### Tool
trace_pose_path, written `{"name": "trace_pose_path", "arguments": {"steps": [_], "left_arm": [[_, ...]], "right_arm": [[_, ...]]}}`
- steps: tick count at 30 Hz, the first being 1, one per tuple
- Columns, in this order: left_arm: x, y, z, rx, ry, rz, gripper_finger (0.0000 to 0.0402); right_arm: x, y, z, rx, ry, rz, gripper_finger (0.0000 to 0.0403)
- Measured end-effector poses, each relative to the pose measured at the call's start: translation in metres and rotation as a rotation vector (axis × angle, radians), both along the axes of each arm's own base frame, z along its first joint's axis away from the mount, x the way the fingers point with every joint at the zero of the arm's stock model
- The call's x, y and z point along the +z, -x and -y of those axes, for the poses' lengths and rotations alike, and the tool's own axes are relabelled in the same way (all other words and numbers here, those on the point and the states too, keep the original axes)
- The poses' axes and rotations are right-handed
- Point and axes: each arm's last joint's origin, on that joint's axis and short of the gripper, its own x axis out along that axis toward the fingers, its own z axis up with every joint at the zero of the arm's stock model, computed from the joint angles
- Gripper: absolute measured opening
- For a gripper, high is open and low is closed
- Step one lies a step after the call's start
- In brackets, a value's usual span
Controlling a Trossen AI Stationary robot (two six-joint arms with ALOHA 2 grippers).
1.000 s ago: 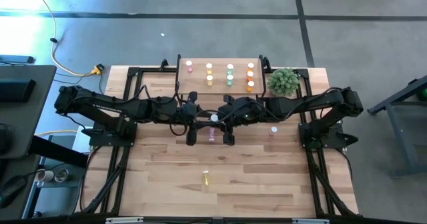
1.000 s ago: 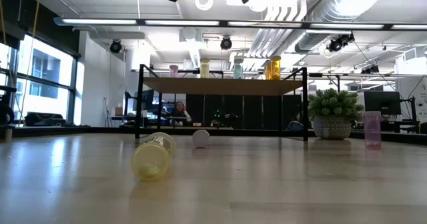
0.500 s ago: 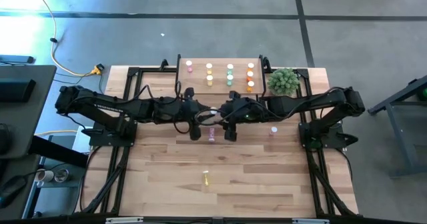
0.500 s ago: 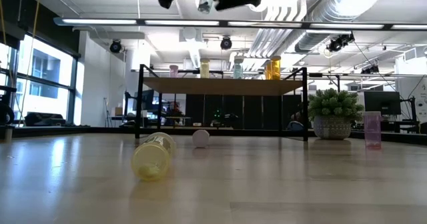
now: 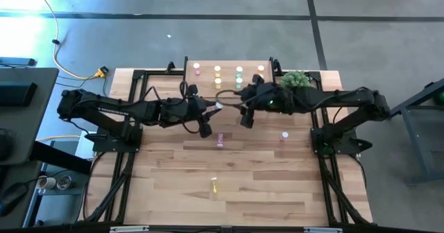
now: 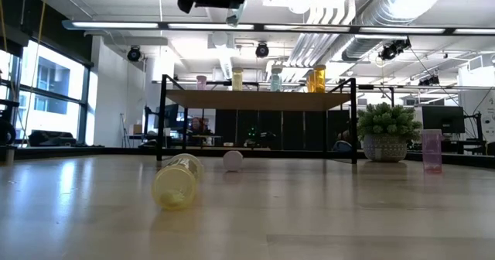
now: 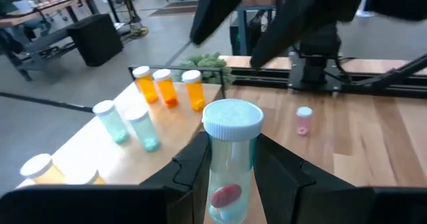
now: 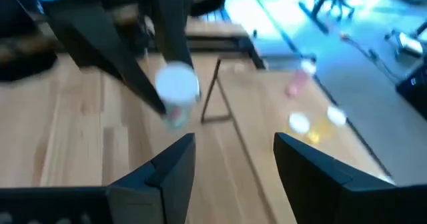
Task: Pick and place medicine bottles onto shelf by color
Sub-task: Put the blue pill bottle aligned with the other blue pill bottles on the shelf
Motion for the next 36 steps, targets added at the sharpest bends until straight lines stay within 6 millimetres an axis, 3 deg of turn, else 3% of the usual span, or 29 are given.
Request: {"name": "trace_pose_path", "arguments": {"steps": [7,14,26,36], "left_arm": [[0.001,0.002,-0.019,0.052,-0.012,-0.005,0.0092],[0.001,0.003,-0.03,-0.023,0.026,0.002,0.0092],[0.0,0.003,-0.031,-0.164,0.036,-0.009,0.0092],[0.004,0.002,-0.03,-0.175,0.002,0.019,0.0092]], "right_arm": [[0.016,0.0,0.02,0.168,0.014,0.129,0.0195],[0.013,-0.01,0.036,0.314,0.017,0.178,0.0195],[0.005,-0.016,0.038,0.452,0.049,0.15,0.0195],[0.001,-0.015,0.038,0.446,0.005,0.114,0.0195]]}}
